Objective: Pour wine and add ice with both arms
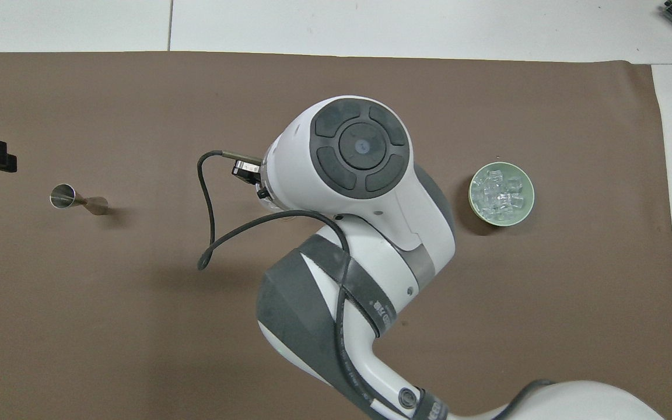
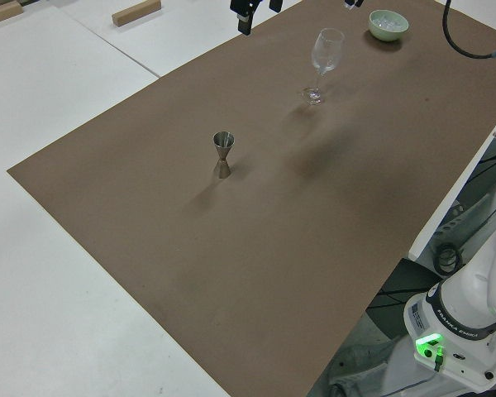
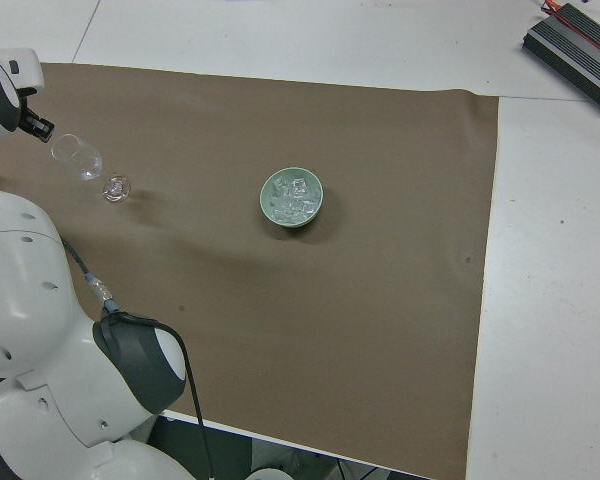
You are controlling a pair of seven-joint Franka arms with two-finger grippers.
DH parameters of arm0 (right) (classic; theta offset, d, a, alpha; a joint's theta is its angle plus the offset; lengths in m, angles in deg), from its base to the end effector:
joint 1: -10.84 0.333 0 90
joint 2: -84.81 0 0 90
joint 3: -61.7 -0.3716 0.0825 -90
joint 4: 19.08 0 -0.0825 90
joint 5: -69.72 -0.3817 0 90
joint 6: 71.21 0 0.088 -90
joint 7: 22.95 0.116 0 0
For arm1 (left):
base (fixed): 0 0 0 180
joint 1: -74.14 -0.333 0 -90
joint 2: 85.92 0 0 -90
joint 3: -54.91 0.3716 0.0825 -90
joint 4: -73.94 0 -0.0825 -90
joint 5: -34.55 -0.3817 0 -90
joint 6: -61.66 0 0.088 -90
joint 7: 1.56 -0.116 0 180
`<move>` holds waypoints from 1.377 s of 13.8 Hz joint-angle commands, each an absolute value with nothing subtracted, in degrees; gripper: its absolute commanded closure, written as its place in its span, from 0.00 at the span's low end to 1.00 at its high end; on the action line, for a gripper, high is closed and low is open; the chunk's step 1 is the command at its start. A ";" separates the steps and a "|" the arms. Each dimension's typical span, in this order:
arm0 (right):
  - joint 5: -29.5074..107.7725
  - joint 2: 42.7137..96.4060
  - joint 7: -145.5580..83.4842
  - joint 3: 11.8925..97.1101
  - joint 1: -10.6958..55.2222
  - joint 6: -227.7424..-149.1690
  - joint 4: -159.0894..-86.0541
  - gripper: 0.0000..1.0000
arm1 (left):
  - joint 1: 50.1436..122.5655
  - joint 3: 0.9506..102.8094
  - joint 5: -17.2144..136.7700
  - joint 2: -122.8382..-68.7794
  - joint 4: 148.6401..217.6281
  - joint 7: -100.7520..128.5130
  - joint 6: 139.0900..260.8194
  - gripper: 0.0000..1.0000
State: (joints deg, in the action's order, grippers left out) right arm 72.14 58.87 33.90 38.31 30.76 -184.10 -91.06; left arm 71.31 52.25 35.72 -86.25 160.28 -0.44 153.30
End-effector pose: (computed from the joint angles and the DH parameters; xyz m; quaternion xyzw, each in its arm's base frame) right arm 0.5837 0.4460 0.5906 -0.9768 0.1420 -0.0463 0.1537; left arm 0.5586 -0.0006 0.7007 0.9989 0.0111 0.0433 0.0107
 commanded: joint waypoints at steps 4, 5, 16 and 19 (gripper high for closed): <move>73.41 54.67 34.71 38.06 30.96 -187.83 -89.22 1.00 | 70.71 52.10 36.49 -86.19 159.98 -0.86 152.71 0.00; 74.11 54.41 34.71 37.97 30.97 -187.93 -89.48 1.00 | 70.71 52.10 36.49 -86.27 159.98 -0.95 152.71 0.00; 75.70 53.79 35.59 37.97 31.14 -191.09 -92.29 1.00 | 70.71 52.10 37.72 -86.28 159.98 -1.04 152.71 0.00; 76.05 53.79 35.67 37.97 31.05 -191.18 -93.08 1.00 | 70.71 52.10 37.63 -86.28 159.98 -1.04 152.71 0.00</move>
